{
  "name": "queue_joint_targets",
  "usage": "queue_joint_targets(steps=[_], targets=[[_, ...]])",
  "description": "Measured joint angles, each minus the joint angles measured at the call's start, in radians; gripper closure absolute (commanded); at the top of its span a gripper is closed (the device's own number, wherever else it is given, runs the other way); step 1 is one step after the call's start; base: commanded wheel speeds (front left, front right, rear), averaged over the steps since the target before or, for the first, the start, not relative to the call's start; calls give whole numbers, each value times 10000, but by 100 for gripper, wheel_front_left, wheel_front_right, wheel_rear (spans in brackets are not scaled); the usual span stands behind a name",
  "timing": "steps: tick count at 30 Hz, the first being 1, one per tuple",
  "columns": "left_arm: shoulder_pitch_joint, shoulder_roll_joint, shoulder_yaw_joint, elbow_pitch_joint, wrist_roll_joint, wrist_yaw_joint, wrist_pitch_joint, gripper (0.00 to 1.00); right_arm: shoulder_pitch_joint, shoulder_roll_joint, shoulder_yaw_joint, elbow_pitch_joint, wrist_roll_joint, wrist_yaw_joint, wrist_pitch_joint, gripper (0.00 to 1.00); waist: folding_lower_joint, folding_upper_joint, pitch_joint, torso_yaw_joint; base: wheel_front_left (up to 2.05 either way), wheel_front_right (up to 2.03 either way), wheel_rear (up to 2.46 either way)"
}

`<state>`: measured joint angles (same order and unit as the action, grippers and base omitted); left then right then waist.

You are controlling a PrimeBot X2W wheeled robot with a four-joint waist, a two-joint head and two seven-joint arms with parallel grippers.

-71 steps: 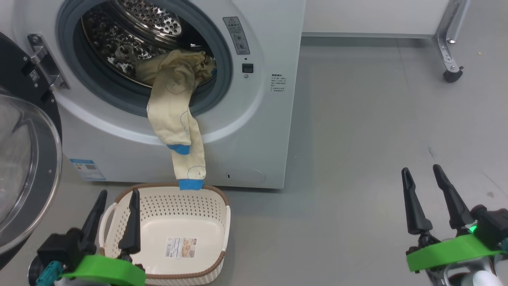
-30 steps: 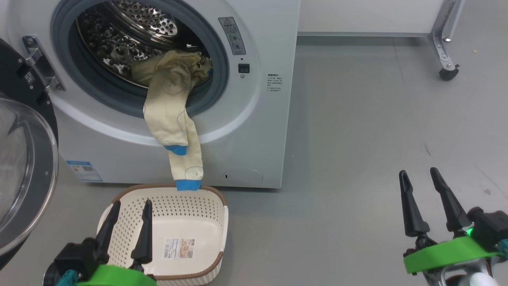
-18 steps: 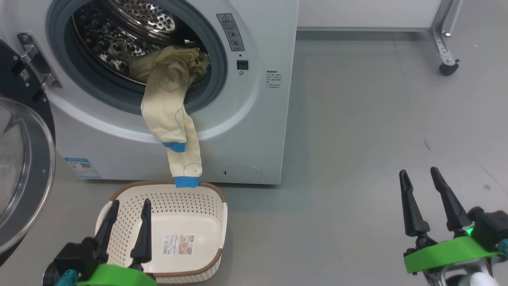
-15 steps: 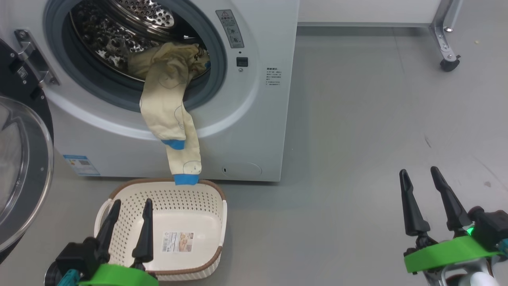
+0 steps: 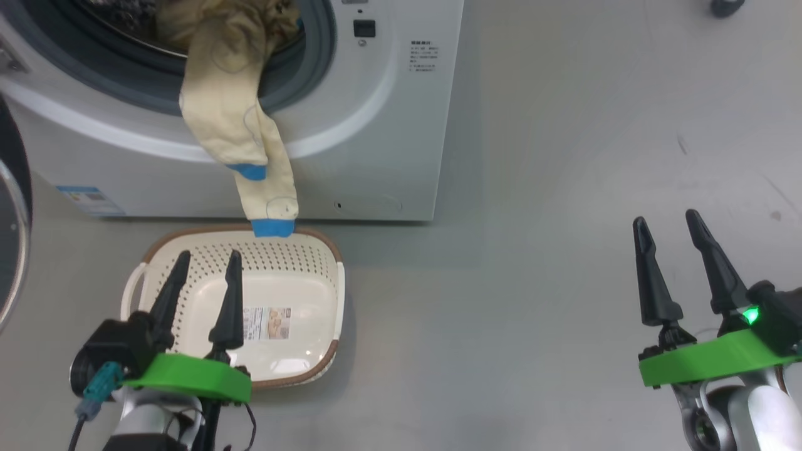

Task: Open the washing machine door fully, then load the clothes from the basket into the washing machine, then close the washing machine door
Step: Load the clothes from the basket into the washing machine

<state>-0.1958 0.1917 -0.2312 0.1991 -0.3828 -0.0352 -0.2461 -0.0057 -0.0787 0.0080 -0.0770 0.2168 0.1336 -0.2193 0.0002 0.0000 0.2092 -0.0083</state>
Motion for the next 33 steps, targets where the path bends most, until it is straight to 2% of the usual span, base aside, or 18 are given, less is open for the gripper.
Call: queue_joint_targets(steps=[11,21,33], targets=[[-2401,10,433,1467,-568,-4,646,0,-858,-6,232,-35,-44,0,-105,0,2,0,2009,-583,0,0,0],[-5438,54,694,4000,-675,21,1250,0,-1673,161,485,0,-155,0,-288,0,0,0,3657,-1278,0,0,0],[-7693,330,1064,6500,-673,537,1335,0,-2088,240,644,134,-155,0,-330,0,-1,-1,4630,-2100,0,0,0]])
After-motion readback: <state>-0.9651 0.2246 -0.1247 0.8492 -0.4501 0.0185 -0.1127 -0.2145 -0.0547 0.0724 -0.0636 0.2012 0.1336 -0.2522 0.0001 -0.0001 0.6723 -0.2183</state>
